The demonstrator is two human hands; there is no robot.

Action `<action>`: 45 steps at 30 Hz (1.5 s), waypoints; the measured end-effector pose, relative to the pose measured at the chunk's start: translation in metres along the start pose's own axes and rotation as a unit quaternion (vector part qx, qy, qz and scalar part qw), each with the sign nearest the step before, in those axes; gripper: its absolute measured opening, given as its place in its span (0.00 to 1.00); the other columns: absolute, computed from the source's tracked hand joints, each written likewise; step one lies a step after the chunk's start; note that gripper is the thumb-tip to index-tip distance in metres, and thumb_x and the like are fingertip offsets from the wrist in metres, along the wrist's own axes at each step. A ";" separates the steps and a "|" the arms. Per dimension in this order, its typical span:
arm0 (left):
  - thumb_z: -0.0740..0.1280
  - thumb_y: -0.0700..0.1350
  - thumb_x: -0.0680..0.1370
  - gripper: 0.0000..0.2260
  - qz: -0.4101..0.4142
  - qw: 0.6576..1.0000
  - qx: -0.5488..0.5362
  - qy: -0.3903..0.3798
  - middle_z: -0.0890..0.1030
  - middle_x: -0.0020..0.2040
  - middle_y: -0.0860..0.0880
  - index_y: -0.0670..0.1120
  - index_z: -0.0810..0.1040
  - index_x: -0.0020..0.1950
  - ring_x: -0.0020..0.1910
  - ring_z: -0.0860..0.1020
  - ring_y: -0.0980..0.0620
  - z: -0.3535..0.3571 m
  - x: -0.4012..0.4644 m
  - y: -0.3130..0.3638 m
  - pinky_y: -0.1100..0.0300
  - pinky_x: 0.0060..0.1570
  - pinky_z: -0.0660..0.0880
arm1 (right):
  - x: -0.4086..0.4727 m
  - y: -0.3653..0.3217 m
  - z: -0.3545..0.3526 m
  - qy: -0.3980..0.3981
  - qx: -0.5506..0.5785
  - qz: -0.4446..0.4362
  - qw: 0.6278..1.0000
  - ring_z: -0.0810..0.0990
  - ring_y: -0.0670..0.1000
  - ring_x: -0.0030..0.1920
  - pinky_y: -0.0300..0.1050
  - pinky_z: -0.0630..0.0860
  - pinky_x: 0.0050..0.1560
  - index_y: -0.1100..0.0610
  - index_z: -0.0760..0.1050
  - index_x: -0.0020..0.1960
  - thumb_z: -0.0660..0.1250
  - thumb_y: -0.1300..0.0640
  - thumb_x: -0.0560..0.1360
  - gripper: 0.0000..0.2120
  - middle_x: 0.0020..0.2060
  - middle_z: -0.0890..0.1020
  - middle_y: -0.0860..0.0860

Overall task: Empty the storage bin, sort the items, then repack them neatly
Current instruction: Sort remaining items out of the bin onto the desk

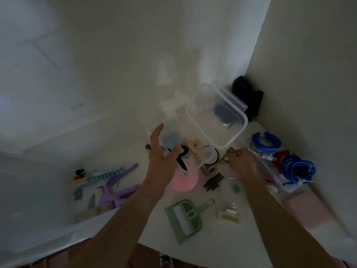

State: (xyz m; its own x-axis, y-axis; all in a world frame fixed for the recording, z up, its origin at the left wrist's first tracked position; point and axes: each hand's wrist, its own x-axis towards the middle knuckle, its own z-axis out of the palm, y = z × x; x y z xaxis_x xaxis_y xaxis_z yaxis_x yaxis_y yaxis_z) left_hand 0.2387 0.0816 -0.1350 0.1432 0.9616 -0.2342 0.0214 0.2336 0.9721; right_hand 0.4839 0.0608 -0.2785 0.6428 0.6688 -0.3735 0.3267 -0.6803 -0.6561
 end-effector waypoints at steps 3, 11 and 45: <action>0.68 0.40 0.79 0.30 0.008 1.000 0.015 -0.010 0.73 0.66 0.39 0.68 0.62 0.71 0.61 0.79 0.43 -0.005 -0.005 0.002 0.47 0.55 0.81 | -0.031 -0.022 -0.029 0.061 0.123 0.001 0.991 0.83 0.53 0.45 0.51 0.82 0.43 0.50 0.77 0.48 0.67 0.49 0.74 0.06 0.46 0.84 0.52; 0.67 0.36 0.78 0.35 0.057 0.993 0.085 -0.056 0.74 0.67 0.56 0.66 0.57 0.74 0.49 0.75 0.45 -0.018 -0.022 0.013 0.57 0.48 0.80 | -0.184 -0.125 -0.174 0.255 0.303 -0.204 0.895 0.85 0.45 0.44 0.38 0.80 0.44 0.57 0.71 0.62 0.71 0.50 0.76 0.19 0.45 0.85 0.48; 0.73 0.48 0.75 0.35 0.033 0.997 0.066 -0.001 0.69 0.72 0.48 0.72 0.58 0.72 0.67 0.74 0.44 -0.022 -0.011 0.006 0.36 0.62 0.74 | -0.175 -0.025 -0.060 0.005 -0.099 -0.123 0.987 0.80 0.36 0.44 0.32 0.77 0.49 0.49 0.79 0.58 0.71 0.53 0.74 0.13 0.49 0.84 0.43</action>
State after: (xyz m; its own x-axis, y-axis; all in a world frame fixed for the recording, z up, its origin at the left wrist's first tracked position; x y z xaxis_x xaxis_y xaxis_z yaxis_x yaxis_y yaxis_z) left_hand 0.2151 0.0755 -0.1265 0.1501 0.9738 -0.1706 0.1419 0.1495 0.9785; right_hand 0.4046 -0.0569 -0.1573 0.5338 0.8188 -0.2113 0.6023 -0.5435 -0.5846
